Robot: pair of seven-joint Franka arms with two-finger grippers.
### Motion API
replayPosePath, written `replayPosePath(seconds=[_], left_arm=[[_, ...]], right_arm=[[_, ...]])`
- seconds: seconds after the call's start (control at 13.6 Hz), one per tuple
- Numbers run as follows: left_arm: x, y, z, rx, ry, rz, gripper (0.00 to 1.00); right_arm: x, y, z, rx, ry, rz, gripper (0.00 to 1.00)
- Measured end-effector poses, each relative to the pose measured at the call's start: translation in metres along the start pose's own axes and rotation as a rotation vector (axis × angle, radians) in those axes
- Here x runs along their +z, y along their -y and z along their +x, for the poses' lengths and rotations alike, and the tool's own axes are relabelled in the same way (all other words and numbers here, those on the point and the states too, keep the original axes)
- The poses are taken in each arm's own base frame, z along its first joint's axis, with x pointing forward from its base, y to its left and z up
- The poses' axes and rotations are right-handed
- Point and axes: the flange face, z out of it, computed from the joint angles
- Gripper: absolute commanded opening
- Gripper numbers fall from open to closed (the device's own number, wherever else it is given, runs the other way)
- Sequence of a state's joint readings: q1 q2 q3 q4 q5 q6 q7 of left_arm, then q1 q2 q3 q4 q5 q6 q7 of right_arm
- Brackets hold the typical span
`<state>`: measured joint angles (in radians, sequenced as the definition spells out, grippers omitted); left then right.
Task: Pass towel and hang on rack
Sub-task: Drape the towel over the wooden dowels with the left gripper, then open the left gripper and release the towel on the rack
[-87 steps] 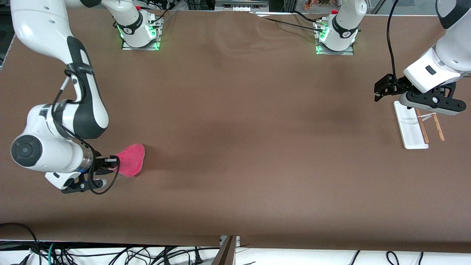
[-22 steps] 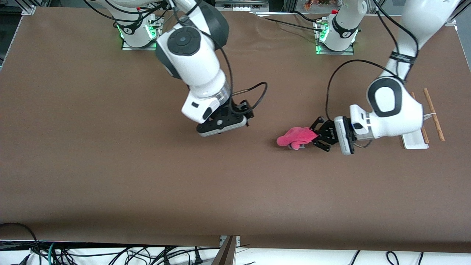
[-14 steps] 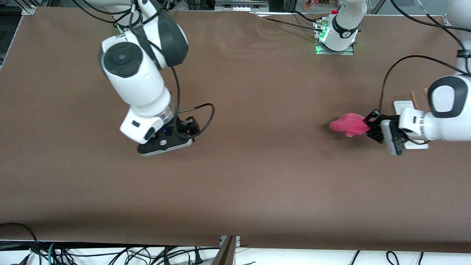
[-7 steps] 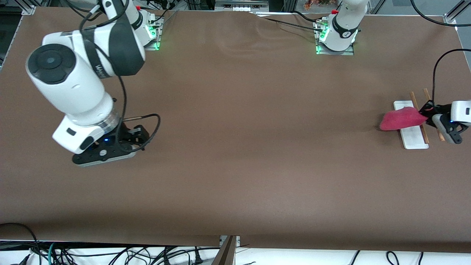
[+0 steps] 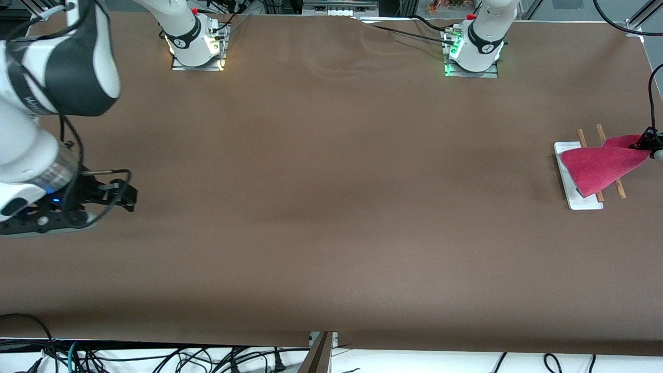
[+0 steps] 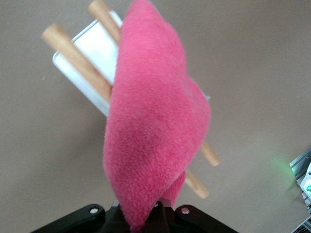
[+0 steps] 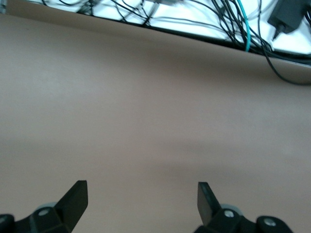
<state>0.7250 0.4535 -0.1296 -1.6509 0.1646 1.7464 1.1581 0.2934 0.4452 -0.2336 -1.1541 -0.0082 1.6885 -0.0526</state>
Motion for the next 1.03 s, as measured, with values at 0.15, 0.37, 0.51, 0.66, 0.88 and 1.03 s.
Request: replayPosePath(seconds=[0.15, 0.37, 0.51, 0.66, 0.88, 1.03], left_arm=[[0.011, 0.013, -0.002, -0.010, -0.002, -0.008, 0.00], [0.029, 0.029, 0.004, -0.010, -0.017, 0.006, 0.00], [0.035, 0.035, 0.004, -0.013, -0.023, 0.012, 0.95], [0.034, 0.036, 0.004, -0.015, -0.024, 0.015, 1.00], [0.030, 0.037, 0.004, -0.017, -0.027, 0.023, 1.00], [0.026, 0.038, 0.004, -0.020, -0.030, 0.031, 1.00]], right_arm=[[0.000, -0.028, -0.016, 0.011, 0.029, 0.013, 1.00], [0.003, -0.064, -0.046, 0.035, 0.071, 0.049, 1.00], [0.005, -0.080, -0.065, 0.056, 0.095, 0.066, 1.00], [0.005, -0.088, -0.080, 0.070, 0.108, 0.075, 1.00], [0.000, -0.087, -0.099, 0.067, 0.129, 0.090, 1.00], [-0.006, -0.075, -0.107, 0.045, 0.129, 0.098, 1.00]])
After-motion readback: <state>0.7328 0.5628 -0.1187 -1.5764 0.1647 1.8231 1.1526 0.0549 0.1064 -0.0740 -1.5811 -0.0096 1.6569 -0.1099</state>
